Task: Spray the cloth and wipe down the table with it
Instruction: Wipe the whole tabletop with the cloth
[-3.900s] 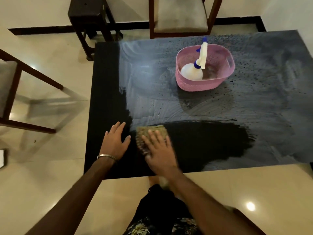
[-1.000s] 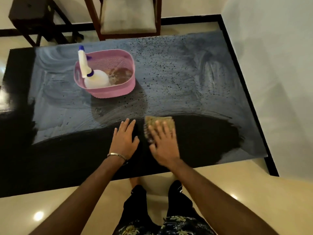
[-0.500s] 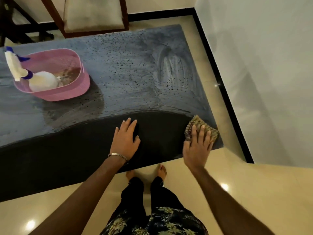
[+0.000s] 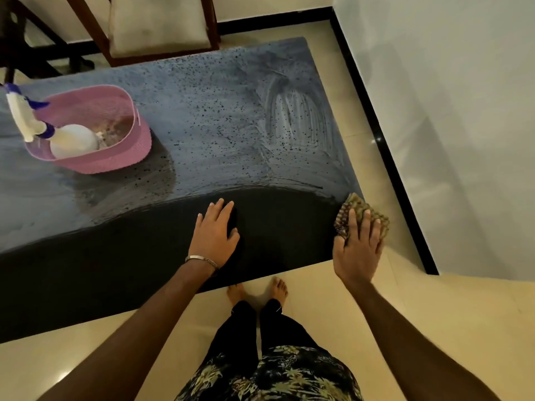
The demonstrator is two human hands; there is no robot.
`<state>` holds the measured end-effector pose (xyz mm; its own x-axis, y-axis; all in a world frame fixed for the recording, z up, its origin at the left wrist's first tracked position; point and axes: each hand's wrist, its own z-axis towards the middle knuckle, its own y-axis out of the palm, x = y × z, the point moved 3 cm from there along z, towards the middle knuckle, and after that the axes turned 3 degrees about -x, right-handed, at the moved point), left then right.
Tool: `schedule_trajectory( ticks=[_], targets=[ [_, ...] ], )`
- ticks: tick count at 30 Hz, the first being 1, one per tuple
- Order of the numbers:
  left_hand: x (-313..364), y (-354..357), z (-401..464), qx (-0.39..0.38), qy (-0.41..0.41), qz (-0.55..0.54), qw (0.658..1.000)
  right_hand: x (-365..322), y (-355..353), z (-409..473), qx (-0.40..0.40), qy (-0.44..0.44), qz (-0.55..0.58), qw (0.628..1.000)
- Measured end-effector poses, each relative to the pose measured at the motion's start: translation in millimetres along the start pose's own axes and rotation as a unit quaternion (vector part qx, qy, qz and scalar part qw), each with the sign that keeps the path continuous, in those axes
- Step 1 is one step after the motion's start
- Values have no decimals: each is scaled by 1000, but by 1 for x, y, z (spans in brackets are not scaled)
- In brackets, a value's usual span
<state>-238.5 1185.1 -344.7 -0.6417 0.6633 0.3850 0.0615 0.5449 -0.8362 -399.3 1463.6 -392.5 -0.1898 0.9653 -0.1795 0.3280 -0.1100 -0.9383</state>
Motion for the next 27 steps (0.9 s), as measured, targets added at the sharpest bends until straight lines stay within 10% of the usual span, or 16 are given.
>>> schedule_trajectory(
  ticks=[3,11,16,21,27],
  targets=[
    [1,-2,2,6,-11,-4,1000,-55,12,-17,-9,25,27,999],
    [4,-10,20,14,-19,0,1000,-153,53,-95,-178,-502,-90,841],
    [-8,-21,43,20,-25,10,999,-72,7,29,-67,-240,-68,966],
    [-13,-35,71,25,-12,1,1000,-93,-15,90,-42,-59,-26,997],
    [-16,-59,98,44,2,-36,998,-240,38,-6,-124,-384,-100,910]
  ],
)
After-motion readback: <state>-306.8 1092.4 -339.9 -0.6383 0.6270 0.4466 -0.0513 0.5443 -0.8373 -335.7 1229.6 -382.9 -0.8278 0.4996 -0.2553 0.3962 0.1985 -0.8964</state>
